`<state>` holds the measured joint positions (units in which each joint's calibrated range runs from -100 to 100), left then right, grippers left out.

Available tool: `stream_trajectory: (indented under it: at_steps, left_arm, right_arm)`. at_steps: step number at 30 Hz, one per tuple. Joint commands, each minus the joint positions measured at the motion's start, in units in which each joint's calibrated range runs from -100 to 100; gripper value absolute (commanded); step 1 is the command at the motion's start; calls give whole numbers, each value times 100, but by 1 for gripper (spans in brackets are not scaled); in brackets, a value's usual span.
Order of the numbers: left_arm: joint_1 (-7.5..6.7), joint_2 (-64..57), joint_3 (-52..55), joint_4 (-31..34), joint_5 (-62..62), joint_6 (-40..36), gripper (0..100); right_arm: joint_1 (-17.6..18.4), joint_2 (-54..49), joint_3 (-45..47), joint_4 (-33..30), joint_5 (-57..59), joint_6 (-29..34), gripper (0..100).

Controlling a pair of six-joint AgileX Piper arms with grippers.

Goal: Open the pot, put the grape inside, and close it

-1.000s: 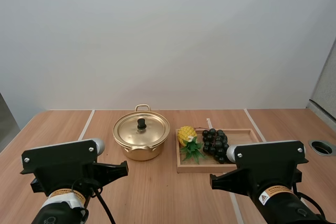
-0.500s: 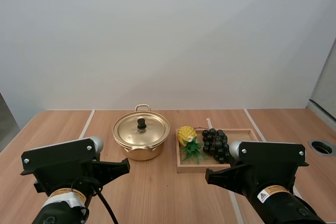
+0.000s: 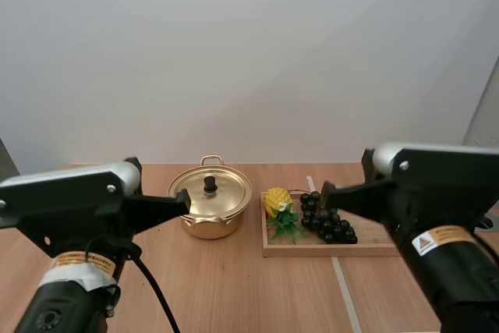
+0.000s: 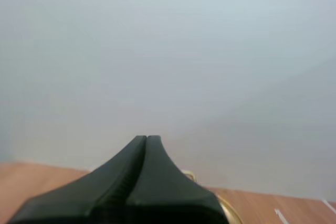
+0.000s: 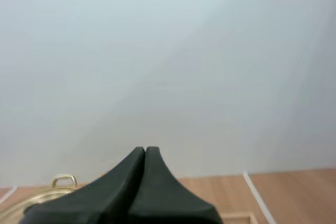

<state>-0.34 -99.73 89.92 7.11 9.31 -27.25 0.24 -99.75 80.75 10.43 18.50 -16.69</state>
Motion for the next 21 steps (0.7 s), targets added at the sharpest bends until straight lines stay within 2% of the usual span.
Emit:
stream_trajectory:
  at_steps: [1, 4, 7, 13, 21]
  left_arm:
    - [6, -27, -510, -44, -266, 631, 0]
    - [6, -27, -959, -44, -266, 1304, 0]
    - [6, -27, -1325, -44, -318, 1663, 0]
    - [6, -27, -1999, -44, -318, 1673, 0]
    - [6, -27, -2488, -44, -385, 1673, 0]
  right_arm:
    - [6, -25, -876, -12, 538, -8, 0]
    - [6, -25, -1598, -12, 596, -8, 0]
    - [6, -25, -2164, -12, 596, -8, 0]
    - [6, -25, -2878, -3, 192, -8, 0]
    - [6, -25, -3046, -3, -120, -8, 0]
